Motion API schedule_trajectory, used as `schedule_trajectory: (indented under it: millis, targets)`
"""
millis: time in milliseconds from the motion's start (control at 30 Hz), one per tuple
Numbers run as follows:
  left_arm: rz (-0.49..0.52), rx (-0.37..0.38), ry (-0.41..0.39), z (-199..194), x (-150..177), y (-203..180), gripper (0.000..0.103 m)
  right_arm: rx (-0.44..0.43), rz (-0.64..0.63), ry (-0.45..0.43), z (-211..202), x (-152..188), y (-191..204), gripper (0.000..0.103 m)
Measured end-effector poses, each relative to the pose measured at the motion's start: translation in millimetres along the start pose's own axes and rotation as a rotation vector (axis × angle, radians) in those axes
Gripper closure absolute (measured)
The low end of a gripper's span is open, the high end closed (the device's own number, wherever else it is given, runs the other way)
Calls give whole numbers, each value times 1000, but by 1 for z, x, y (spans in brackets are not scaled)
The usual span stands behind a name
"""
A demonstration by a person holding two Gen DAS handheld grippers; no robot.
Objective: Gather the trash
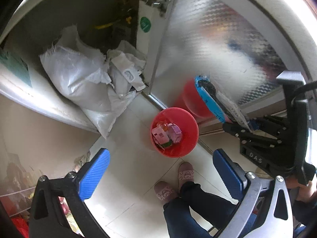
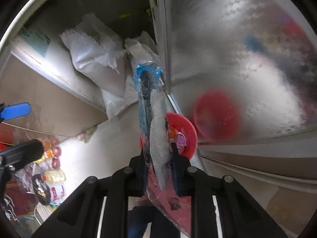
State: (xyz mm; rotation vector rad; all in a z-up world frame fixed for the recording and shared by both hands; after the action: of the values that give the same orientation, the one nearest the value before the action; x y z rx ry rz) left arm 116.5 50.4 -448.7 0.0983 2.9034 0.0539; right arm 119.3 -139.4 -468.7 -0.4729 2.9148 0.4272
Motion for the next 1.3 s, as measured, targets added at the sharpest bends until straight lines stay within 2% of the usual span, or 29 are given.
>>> schedule_trajectory:
  millis: [33,67,100,133,333,533,700,900,1033,1167,1200,1300]
  targets:
    - [-5,2,5,3,1,1,0,-1,-3,8,3,1,-1,59]
    - [-4,5,11,5,2,1,0,-7,-4,14,8,1,-1,34]
    - [3,3,15,7,3,0,0,-7,1,10,9,1,-2,19]
    - [6,-4,16,9,3,-1,0,-3,6,4,9,1,-3,17]
    - [-20,-2,16,3,7,2,0,-4,30,21,1,3,-2,14]
    - [-19,-16,-8,-30,6,2,0,-6,43,-6,-36,4,9,2]
    - [-32,-32,-44,-83,3,0,0,-27,8,-30,-83,1,25,1]
    - [-87,-36,-124,-167,-3,-7,0,-57,-50,-88,-156,-12,43,1]
    - [-97,-38,-164,-223,-10,-19,0,-63,-99,-155,-221,-24,53,1]
    - [-108,-37,-251,-277,-17,-30,0,-45,-143,-232,-276,-30,60,1]
    - [-108,-41,-265,-287,-18,-32,0,-60,-130,-276,-287,-31,61,1]
    - [-95,-64,-320,-321,-22,-35,0,-45,-114,-335,-320,-28,63,1]
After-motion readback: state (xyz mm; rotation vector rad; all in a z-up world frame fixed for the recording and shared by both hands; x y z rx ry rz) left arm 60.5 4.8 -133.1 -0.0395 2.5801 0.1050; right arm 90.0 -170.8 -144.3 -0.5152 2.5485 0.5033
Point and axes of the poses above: each gripper's, at about its wrist camera, not at the fingertips, and z roughly the way its jaws point, y to its left, x to its underside, the point moved 2 cm from there along z, roughly the way its jaws point, and after that the axes turned 12 degrees about -x, right-handed, at the moved point
